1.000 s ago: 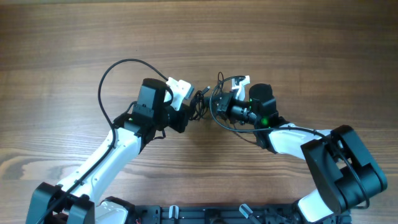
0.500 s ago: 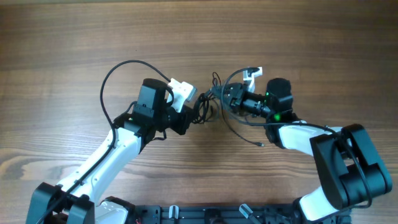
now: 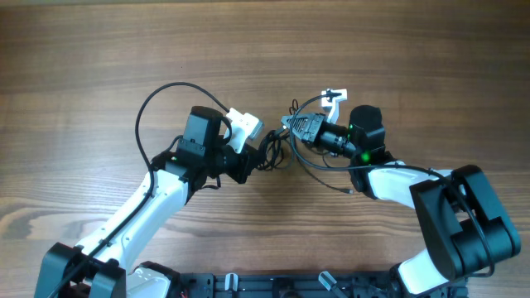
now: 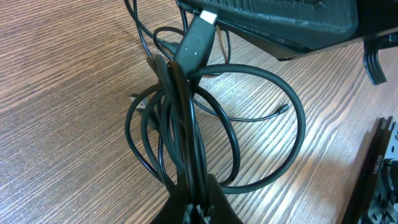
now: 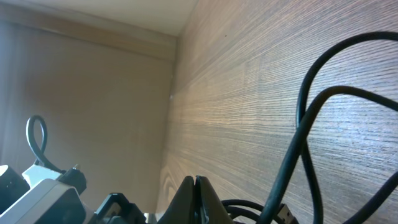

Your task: Untangle cables

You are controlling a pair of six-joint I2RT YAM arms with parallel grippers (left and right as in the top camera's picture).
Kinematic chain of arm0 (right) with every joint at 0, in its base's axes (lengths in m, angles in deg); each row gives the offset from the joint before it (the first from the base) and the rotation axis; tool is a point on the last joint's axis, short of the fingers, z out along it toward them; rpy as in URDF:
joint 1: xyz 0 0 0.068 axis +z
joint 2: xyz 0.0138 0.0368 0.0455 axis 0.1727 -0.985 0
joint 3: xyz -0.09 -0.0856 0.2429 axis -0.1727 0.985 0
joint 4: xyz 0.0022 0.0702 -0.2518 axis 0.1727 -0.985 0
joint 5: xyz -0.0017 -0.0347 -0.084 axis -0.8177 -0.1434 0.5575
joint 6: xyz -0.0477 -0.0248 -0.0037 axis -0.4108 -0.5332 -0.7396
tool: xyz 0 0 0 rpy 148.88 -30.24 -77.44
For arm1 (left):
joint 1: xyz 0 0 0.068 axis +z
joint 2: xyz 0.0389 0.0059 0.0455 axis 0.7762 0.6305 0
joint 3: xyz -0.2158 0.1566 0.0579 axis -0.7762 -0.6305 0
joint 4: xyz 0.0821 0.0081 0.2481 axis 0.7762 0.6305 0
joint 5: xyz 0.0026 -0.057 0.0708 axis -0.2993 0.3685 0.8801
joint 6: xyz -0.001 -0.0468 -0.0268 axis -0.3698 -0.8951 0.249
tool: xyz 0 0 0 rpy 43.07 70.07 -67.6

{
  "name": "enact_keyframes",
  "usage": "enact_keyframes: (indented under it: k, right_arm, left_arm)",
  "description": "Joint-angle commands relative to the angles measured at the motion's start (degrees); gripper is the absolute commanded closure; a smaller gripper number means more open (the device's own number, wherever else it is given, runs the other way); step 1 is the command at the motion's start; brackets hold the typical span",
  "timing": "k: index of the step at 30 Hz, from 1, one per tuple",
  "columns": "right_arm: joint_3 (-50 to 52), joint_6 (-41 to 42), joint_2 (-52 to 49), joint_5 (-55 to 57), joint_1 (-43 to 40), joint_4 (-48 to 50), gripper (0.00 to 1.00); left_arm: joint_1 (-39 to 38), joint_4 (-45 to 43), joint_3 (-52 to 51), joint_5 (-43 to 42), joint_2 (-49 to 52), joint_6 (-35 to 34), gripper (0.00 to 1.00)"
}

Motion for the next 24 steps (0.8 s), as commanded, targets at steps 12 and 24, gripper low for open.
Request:
enact_keyframes:
  k: [12,24]
  right_arm:
    - [-0.52,-2.12,0.28,0.98,7.52,-9.38,0.95]
    - [-0.52,7.67,0.28,6.60,13.35,-3.65,0.95]
  left_arm:
    - [-0.26,-6.49,0.63,-4.04,-0.09,-6.88,0.96]
    - [-0.20,-11.78,0.63,5.46,-0.07,-21.84,0.96]
